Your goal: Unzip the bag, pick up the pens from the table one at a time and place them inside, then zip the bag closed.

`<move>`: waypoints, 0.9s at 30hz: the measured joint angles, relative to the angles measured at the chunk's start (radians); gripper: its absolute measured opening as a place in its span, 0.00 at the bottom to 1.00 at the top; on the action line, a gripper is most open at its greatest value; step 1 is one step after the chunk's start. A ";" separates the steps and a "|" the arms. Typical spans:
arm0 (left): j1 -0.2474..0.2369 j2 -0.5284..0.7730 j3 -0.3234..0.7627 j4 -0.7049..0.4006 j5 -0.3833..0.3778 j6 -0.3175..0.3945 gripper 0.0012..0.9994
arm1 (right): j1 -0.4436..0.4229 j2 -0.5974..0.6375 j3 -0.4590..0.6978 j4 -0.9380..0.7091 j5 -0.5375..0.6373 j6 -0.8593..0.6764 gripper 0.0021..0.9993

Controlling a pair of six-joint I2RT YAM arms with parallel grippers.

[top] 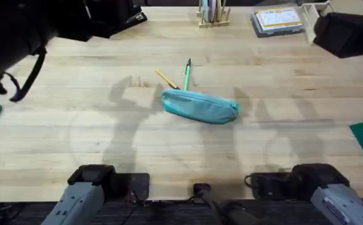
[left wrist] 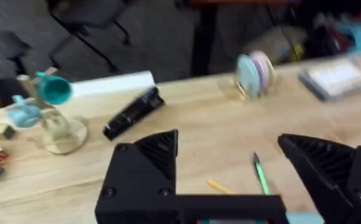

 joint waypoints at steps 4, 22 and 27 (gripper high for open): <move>0.000 0.056 0.046 -0.116 0.091 0.101 1.00 | 0.000 0.000 0.001 -0.009 -0.013 0.000 1.00; 0.000 0.113 0.060 -0.654 0.405 1.008 1.00 | 0.000 0.000 0.001 -0.086 -0.082 0.000 1.00; -0.001 0.113 0.060 -0.658 0.395 1.161 1.00 | 0.000 0.000 0.001 -0.086 -0.088 0.000 1.00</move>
